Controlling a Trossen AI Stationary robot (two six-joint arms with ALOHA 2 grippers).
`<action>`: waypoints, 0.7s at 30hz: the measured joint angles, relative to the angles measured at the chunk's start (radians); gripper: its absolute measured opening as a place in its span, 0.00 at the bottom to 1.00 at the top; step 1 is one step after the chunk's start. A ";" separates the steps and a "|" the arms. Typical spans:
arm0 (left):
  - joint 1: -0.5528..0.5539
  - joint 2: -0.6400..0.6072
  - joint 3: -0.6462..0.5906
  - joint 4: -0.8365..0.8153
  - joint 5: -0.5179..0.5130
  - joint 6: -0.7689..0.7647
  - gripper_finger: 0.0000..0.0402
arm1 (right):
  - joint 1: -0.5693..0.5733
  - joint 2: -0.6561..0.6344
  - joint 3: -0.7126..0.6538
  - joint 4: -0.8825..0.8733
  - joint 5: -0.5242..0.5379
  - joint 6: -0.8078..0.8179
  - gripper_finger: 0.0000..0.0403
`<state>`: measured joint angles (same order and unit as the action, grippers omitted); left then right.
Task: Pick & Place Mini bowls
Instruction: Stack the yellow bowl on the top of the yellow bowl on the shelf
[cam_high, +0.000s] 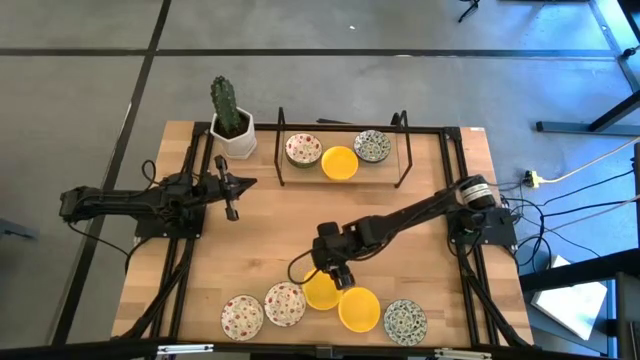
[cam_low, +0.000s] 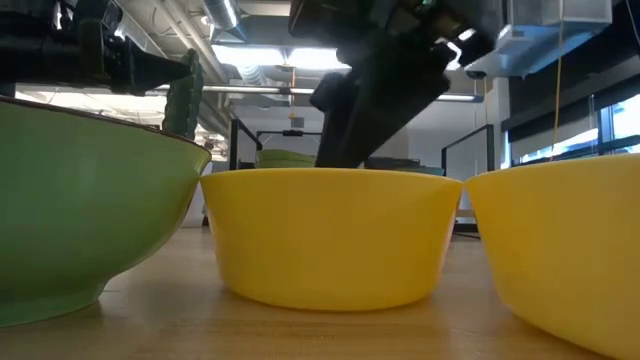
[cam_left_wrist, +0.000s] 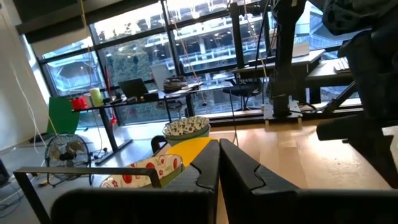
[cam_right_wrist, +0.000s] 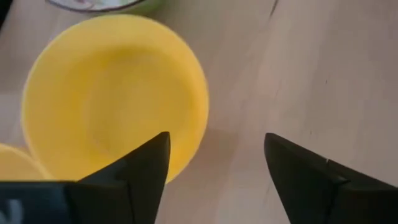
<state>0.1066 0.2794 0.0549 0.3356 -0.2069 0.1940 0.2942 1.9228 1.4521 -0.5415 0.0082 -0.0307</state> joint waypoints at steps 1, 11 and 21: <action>0.000 0.000 0.000 -0.001 0.000 0.000 0.01 | -0.002 0.006 0.001 0.002 0.000 0.000 0.65; 0.000 0.000 0.000 -0.012 -0.004 0.007 0.02 | -0.006 0.086 0.000 0.008 -0.001 -0.007 0.66; 0.000 0.000 0.000 -0.012 -0.005 0.010 0.01 | -0.010 0.087 -0.001 0.009 -0.001 -0.003 0.46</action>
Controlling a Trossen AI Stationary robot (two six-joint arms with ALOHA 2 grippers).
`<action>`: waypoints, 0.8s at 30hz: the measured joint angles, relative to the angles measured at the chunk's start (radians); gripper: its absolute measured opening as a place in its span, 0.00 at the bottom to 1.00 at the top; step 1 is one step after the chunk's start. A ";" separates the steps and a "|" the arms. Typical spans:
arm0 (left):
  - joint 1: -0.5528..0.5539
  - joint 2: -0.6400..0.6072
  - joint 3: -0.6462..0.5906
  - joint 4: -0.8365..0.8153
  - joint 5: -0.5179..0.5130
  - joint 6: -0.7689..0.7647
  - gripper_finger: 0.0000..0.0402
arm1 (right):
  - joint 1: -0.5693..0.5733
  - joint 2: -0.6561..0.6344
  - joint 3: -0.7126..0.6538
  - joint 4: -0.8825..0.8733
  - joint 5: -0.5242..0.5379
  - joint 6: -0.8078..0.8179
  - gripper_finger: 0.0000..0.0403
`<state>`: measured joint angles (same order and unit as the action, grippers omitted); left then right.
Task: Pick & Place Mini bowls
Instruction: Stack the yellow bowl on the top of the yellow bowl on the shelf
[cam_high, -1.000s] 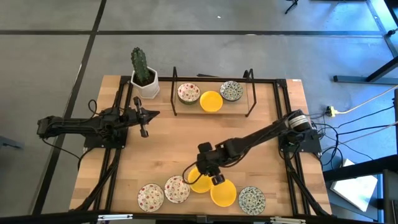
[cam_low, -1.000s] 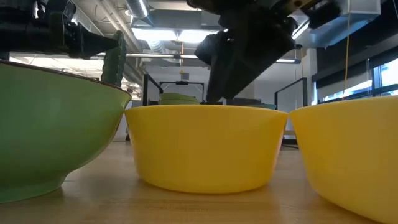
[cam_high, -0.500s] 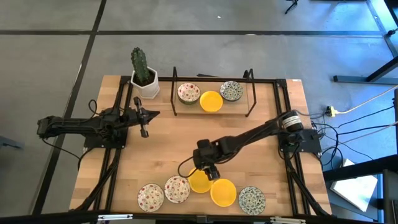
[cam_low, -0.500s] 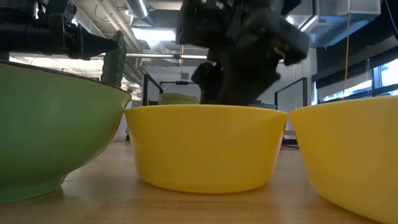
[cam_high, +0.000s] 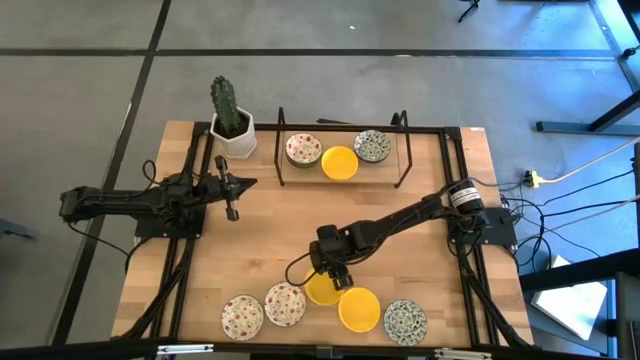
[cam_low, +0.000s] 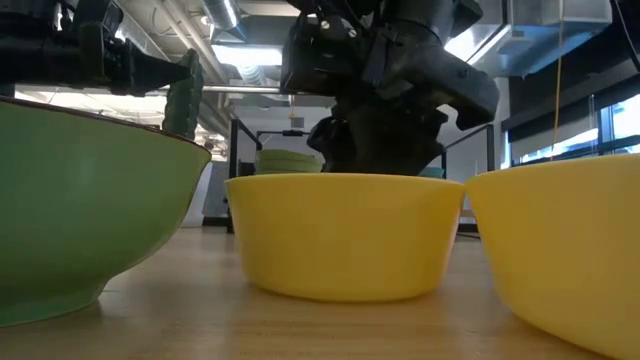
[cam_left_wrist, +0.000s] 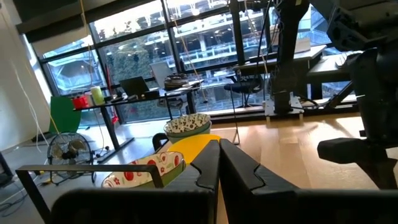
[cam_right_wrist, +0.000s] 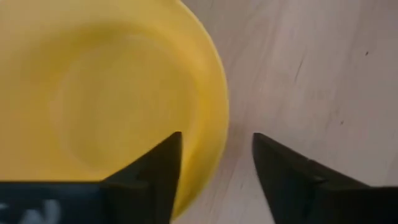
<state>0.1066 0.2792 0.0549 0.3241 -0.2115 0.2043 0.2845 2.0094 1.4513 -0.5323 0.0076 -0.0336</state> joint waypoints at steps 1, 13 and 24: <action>0.000 0.000 0.000 0.000 0.000 0.000 0.02 | 0.000 0.000 0.000 -0.001 0.000 0.000 0.42; 0.000 0.000 0.000 0.000 0.000 0.000 0.01 | -0.014 -0.037 0.000 -0.027 0.051 0.000 0.04; 0.000 0.000 0.000 0.000 0.000 0.000 0.01 | -0.041 -0.277 -0.002 -0.092 0.092 -0.040 0.01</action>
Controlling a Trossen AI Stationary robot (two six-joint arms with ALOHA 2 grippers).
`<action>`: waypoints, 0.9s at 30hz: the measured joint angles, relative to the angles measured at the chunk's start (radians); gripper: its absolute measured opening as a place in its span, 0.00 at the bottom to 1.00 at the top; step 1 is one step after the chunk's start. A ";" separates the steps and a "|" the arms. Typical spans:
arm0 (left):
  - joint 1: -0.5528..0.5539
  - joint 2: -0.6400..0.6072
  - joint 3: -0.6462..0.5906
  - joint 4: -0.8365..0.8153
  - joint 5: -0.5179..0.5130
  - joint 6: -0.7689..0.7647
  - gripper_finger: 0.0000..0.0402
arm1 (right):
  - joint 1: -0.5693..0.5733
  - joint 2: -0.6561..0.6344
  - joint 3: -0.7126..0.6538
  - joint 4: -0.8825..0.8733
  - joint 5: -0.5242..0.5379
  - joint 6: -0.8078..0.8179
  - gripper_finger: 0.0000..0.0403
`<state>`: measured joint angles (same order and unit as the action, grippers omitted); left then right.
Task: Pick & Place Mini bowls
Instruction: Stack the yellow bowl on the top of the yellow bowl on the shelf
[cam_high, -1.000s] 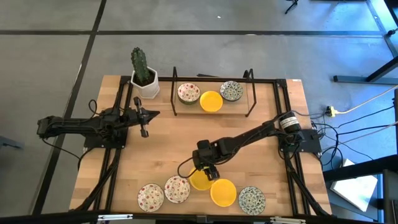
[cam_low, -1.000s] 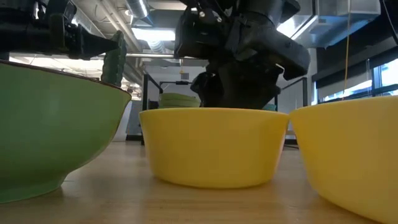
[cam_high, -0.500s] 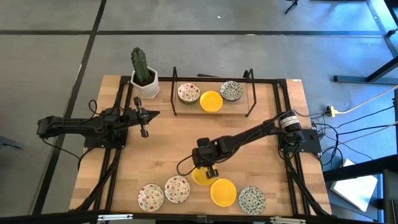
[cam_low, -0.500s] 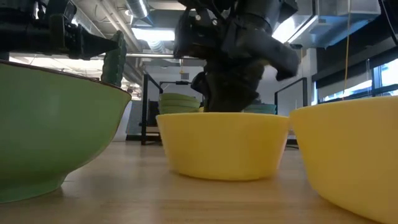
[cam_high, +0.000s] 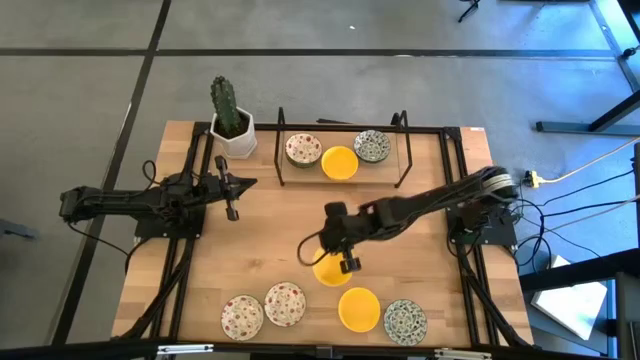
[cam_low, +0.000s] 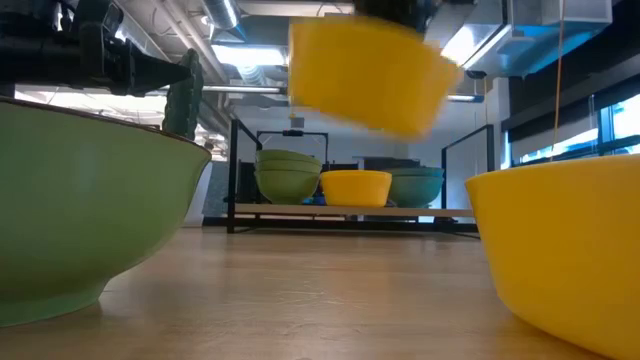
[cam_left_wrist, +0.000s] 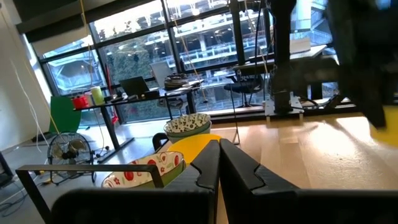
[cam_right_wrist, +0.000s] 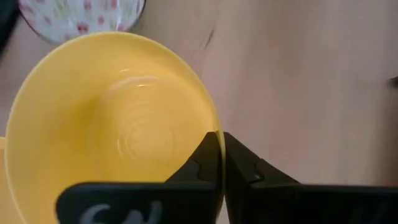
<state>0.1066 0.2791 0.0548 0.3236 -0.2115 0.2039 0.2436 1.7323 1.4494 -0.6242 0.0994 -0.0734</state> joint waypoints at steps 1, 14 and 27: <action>0.000 0.000 0.000 -0.001 0.000 0.000 0.01 | -0.007 -0.030 0.000 0.003 0.000 -0.009 0.01; 0.000 0.000 0.000 -0.003 -0.005 0.008 0.01 | -0.183 -0.359 -0.182 0.236 -0.216 -0.036 0.01; 0.000 0.000 0.000 -0.005 -0.023 0.010 0.02 | -0.187 -0.634 -0.774 0.861 -0.363 0.012 0.01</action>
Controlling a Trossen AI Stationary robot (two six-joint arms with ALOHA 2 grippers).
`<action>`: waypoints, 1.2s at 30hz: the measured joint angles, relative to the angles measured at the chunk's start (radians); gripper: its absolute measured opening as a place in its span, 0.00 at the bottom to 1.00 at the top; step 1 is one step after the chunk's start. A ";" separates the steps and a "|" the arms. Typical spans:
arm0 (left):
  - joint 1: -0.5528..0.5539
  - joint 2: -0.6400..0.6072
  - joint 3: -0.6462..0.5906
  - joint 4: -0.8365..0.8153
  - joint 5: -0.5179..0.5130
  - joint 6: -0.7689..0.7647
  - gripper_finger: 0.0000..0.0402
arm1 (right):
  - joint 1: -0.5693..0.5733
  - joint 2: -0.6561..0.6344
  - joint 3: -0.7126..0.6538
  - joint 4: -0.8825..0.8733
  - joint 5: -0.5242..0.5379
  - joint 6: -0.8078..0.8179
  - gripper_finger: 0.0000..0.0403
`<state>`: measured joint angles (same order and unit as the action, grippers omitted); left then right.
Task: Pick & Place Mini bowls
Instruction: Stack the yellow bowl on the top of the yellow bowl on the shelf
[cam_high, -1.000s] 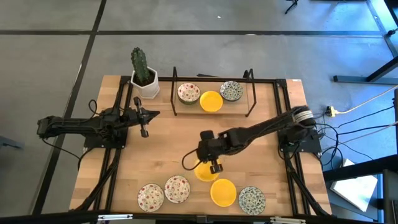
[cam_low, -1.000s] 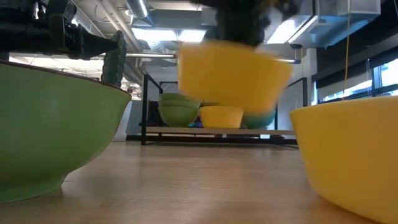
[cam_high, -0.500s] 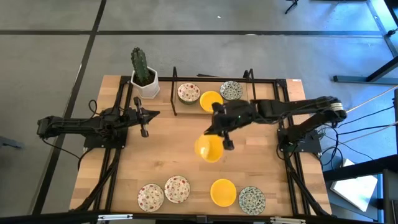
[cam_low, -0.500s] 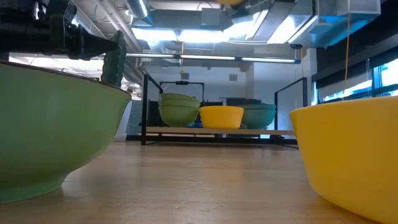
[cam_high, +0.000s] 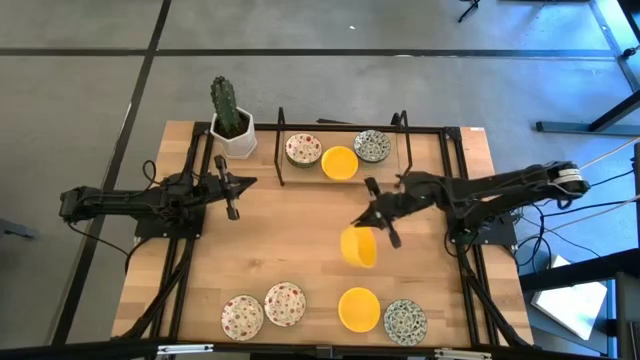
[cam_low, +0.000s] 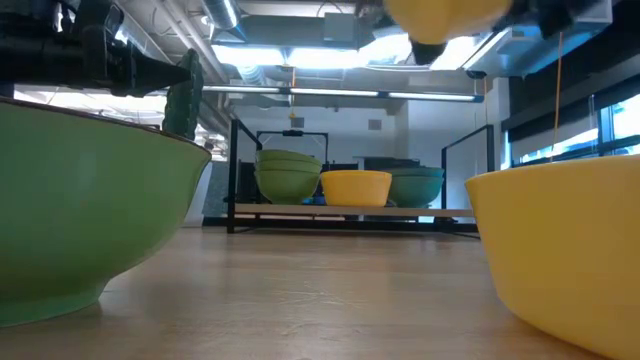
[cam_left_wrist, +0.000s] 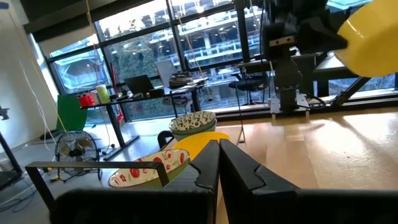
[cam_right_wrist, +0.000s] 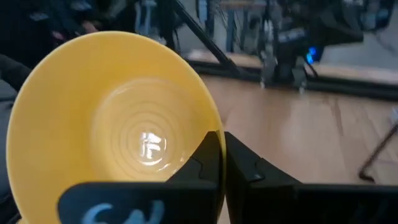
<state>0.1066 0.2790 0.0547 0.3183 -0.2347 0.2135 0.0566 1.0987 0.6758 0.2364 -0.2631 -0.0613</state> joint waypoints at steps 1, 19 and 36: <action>0.000 0.000 0.000 0.000 0.000 0.000 0.02 | 0.002 -0.017 -0.040 0.040 -0.002 0.000 0.01; 0.000 0.000 0.000 0.005 -0.010 0.009 0.02 | -0.022 -0.159 -0.274 0.185 0.078 0.058 0.02; 0.000 0.000 0.000 0.003 -0.010 0.034 0.01 | -0.022 -0.159 -0.274 0.183 0.080 0.051 0.02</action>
<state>0.1069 0.2790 0.0547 0.3217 -0.2447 0.2477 0.0345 0.9401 0.4020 0.4192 -0.1833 -0.0098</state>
